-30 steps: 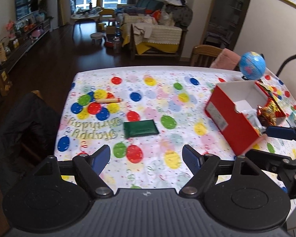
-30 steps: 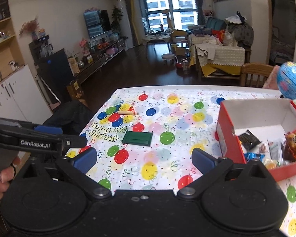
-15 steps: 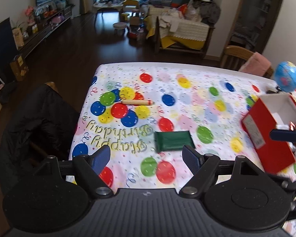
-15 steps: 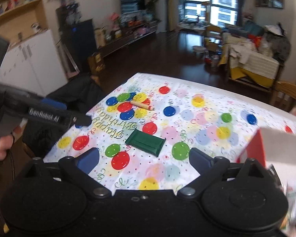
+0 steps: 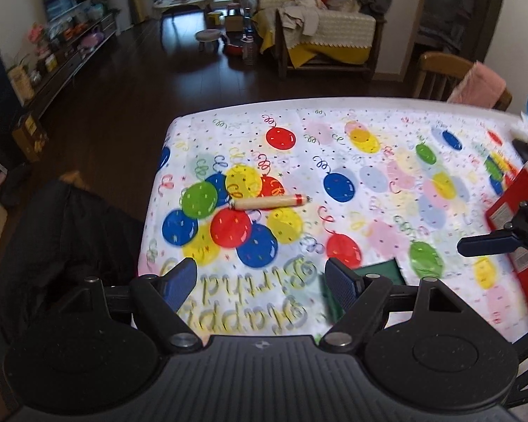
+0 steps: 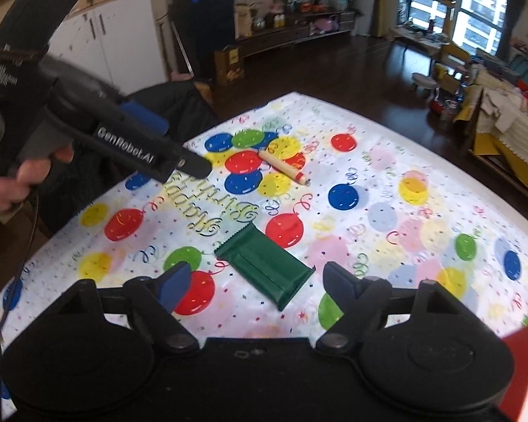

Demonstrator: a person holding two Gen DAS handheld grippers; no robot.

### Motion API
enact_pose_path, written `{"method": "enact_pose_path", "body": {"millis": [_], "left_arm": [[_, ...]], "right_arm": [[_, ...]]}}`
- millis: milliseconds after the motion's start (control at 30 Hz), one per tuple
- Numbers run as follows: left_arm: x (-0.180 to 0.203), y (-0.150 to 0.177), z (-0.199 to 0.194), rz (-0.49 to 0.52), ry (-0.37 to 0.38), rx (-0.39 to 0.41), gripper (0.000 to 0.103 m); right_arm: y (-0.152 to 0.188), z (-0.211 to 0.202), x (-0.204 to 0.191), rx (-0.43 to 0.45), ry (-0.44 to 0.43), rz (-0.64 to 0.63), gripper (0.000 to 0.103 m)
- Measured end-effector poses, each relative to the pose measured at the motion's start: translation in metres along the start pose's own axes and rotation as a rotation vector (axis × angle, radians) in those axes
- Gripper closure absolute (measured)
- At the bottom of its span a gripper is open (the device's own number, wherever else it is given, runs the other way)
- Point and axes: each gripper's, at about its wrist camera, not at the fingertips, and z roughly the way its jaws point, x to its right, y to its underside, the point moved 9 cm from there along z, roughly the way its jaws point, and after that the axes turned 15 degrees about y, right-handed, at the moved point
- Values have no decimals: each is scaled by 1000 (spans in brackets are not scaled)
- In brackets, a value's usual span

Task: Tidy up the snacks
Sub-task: 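Grasp the sausage stick with left tool while right tool grasps the green packet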

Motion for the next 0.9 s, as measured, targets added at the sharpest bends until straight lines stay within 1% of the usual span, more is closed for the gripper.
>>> {"method": "enact_pose_path", "body": {"millis": [67,133,267,400,600,700,733,800,833,900], "left_arm": [[-3,-5,12,38,19,-19,23],[-6,-11,22,81,21,-36,23],[-11,-18,42,166,52,-77,23],[-18,-26,58,226,78,-102,23],[-17,-40,82,347,101,-153,23],[-15,-45,94,384,121,-174,23],[-15,-47,98,393,125,-178,23],[-15,-50,103,410,139,-186,23],[-15,-52,106,420,139,-192,23],[-15,-52,111,444,143,-211,23]], "right_arm": [[0,14,-1,-14,-9,-23,27],[-1,27,-3,-27,-22,-43,29],[-1,48,-9,-48,-49,-97,29],[1,65,-19,-72,-68,-162,29],[-5,82,-20,-78,-87,-167,31],[-3,88,-21,-99,-105,-170,34],[-1,89,-20,-105,-104,-170,38],[0,89,-21,-101,-116,-179,40],[1,88,-22,-99,-118,-181,44],[2,87,-22,-94,-100,-186,45]]}}
